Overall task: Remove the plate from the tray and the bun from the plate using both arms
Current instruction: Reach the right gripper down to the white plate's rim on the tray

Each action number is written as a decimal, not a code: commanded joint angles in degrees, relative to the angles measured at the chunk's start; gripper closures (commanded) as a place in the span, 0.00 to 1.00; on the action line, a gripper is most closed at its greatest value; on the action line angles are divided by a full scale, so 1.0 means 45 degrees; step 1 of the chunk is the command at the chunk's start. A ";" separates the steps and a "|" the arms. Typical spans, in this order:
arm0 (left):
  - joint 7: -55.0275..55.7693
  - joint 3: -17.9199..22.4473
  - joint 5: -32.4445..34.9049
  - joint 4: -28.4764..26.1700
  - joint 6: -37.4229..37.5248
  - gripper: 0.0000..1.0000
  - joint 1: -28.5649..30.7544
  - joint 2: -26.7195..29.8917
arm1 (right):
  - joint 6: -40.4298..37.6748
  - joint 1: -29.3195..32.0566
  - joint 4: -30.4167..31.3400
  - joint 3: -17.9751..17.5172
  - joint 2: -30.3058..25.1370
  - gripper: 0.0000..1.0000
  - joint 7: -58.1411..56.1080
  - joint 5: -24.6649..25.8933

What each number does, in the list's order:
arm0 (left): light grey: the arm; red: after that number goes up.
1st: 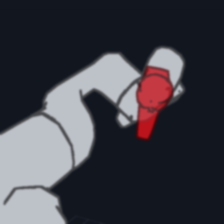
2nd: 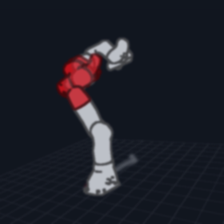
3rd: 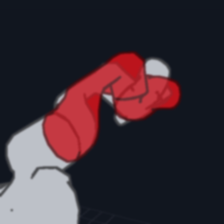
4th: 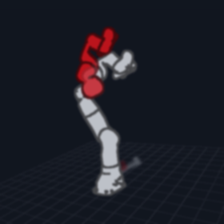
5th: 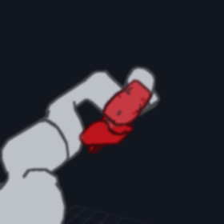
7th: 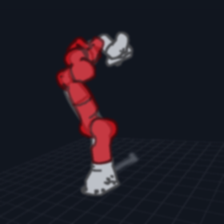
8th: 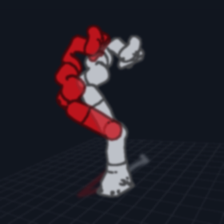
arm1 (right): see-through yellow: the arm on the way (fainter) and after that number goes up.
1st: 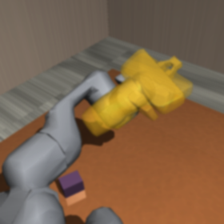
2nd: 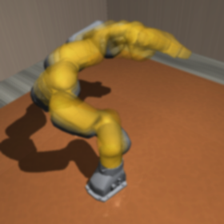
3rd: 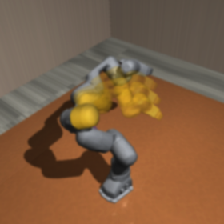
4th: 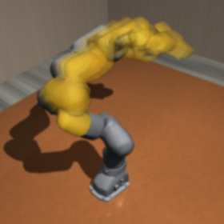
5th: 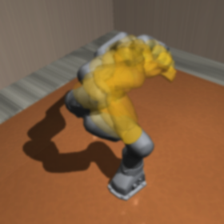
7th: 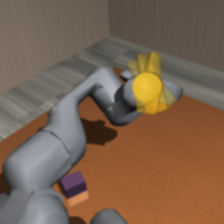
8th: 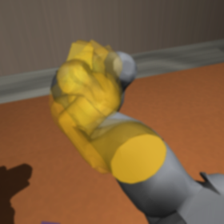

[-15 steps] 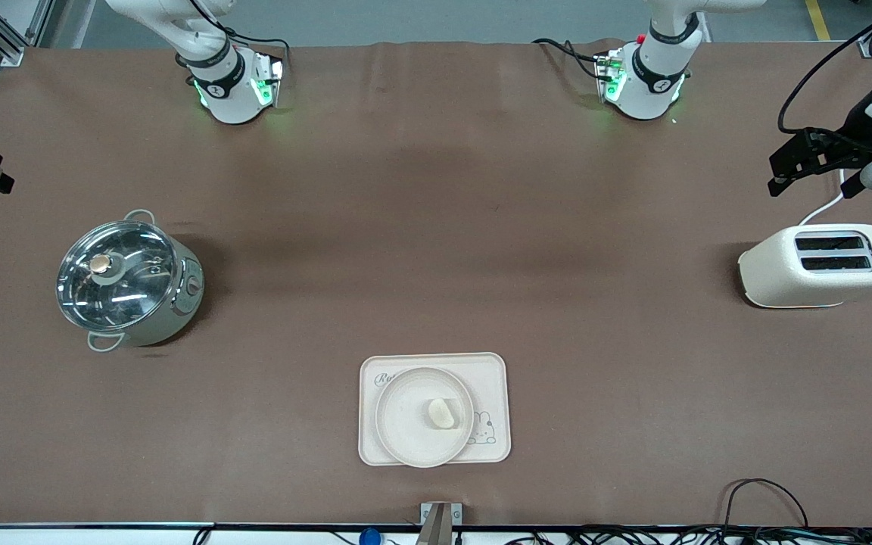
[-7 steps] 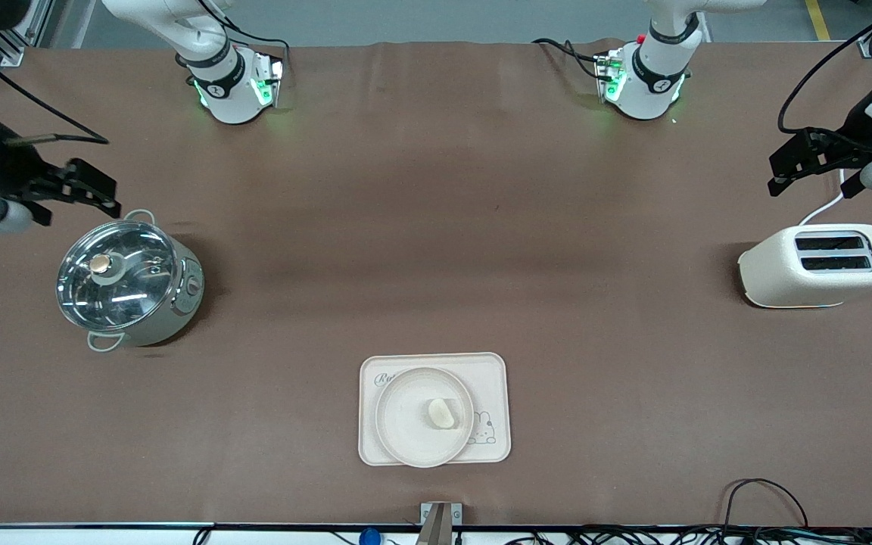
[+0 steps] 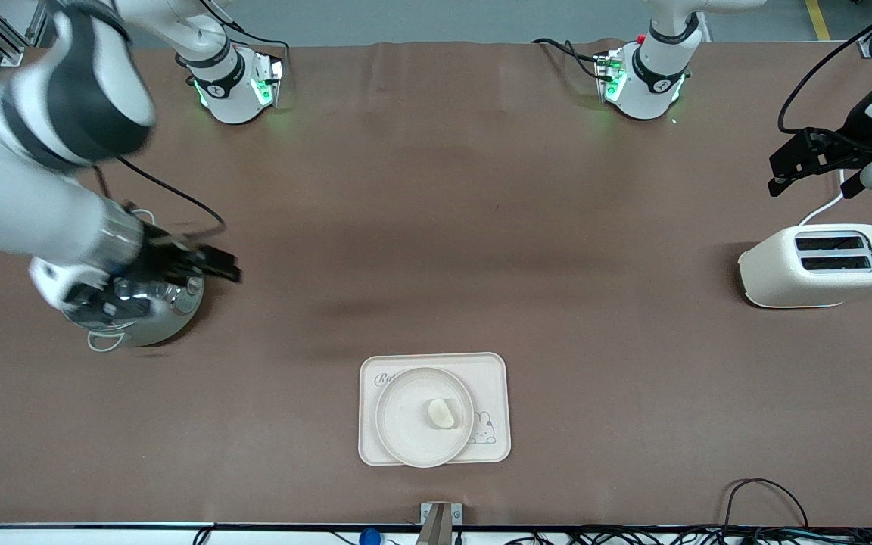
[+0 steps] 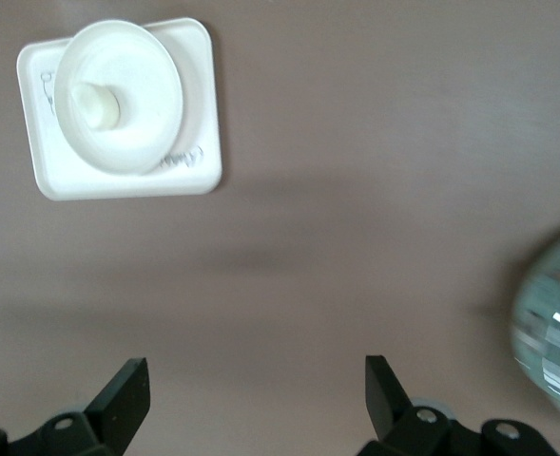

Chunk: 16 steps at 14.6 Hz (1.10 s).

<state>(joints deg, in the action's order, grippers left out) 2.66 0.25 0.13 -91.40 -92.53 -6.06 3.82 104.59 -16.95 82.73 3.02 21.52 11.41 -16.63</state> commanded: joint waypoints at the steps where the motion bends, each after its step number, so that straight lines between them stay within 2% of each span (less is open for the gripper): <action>1: -0.0219 0.0062 -0.0146 0.0332 0.0250 0.00 -0.0020 -0.0127 | 0.2351 -0.1268 -0.0025 0.0110 0.1520 0.00 0.0881 -0.1279; 3: -0.0239 0.0062 -0.0146 0.0332 0.0250 0.00 0.0000 -0.0127 | 0.4209 -0.1699 -0.0141 0.0110 0.2808 0.00 0.1331 -0.2706; 6: -0.0239 0.0062 -0.0165 0.0332 0.0250 0.00 0.0000 -0.0127 | 0.6846 -0.2403 -0.1950 0.0110 0.5246 0.03 0.2674 -0.2907; 8: -0.0259 0.0062 -0.0165 0.0332 0.0269 0.00 0.0000 -0.0127 | 0.7050 -0.2405 -0.3784 0.0129 0.6733 0.06 0.2875 -0.2887; 11: -0.0278 0.0062 -0.0165 0.0312 0.0250 0.00 0.0000 -0.0127 | 0.7166 -0.2269 -0.5585 0.0187 0.8298 0.28 0.2993 -0.2868; 13: -0.0278 0.0062 -0.0146 0.0312 0.0269 0.00 0.0000 -0.0127 | 0.7341 -0.2229 -0.5864 0.0323 0.8769 0.40 0.2760 -0.2693; 15: -0.0278 0.0062 -0.0146 0.0332 0.0250 0.00 0.0000 -0.0127 | 0.7615 -0.2443 -0.5845 0.0772 0.8985 0.49 0.2252 -0.1431; 16: -0.0278 0.0062 -0.0146 0.0332 0.0269 0.00 0.0000 -0.0127 | 0.7829 -0.2444 -0.5845 0.0754 0.9044 0.49 0.2250 -0.1249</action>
<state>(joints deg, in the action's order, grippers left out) 2.65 0.25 0.13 -91.18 -92.35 -6.04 3.67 139.01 -27.48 58.83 5.53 60.51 22.25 -24.97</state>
